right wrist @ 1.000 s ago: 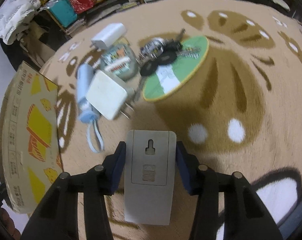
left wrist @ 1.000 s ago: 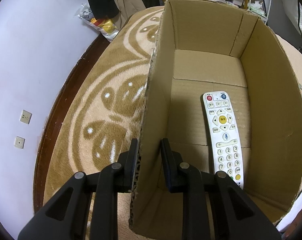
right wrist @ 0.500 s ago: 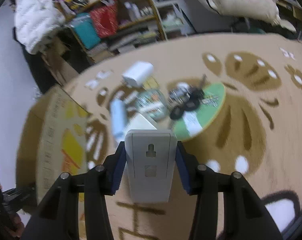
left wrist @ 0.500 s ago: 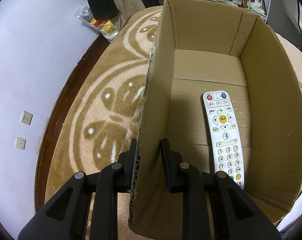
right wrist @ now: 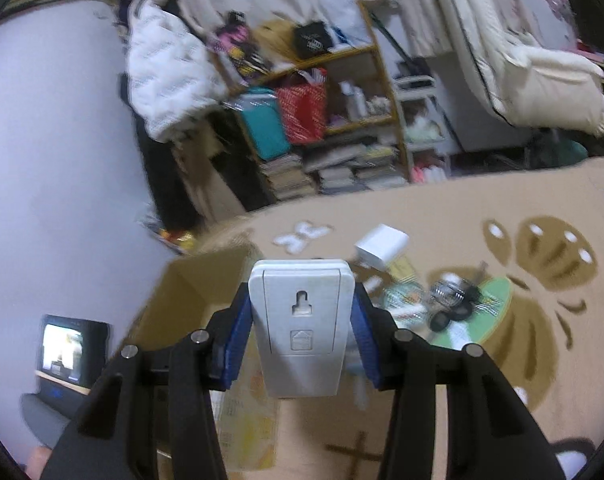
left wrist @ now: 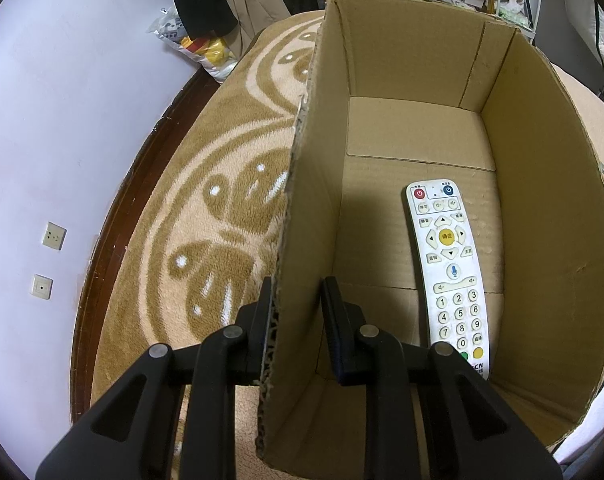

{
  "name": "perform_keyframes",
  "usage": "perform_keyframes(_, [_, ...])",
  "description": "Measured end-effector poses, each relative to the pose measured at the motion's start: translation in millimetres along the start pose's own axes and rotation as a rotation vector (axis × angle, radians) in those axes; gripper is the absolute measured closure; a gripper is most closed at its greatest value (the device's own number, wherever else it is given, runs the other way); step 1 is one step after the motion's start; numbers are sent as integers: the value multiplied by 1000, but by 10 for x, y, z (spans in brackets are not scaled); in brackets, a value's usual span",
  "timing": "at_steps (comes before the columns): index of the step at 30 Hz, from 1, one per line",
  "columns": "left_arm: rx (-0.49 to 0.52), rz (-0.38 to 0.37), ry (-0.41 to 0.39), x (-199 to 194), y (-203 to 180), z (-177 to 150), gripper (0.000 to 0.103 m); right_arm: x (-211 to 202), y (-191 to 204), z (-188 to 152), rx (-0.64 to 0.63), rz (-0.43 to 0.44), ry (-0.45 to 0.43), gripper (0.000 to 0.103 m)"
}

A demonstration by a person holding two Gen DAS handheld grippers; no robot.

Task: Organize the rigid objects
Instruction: 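Carry the white device into the box beside the remote and release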

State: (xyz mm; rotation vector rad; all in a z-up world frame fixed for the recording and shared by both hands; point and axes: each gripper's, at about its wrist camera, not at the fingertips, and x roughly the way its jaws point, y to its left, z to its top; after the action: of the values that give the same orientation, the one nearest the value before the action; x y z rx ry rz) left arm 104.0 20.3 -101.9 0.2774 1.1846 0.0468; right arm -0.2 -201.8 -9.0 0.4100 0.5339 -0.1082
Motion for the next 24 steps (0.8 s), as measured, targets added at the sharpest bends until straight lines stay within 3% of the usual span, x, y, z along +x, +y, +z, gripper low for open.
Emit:
perform_keyframes(8, [-1, -2, 6, 16, 7, 9, 81, -126, 338, -46, -29, 105, -49, 52])
perform_keyframes(24, [-1, -9, 8, 21, 23, -4, 81, -20, 669, -190, -129, 186, -65, 53])
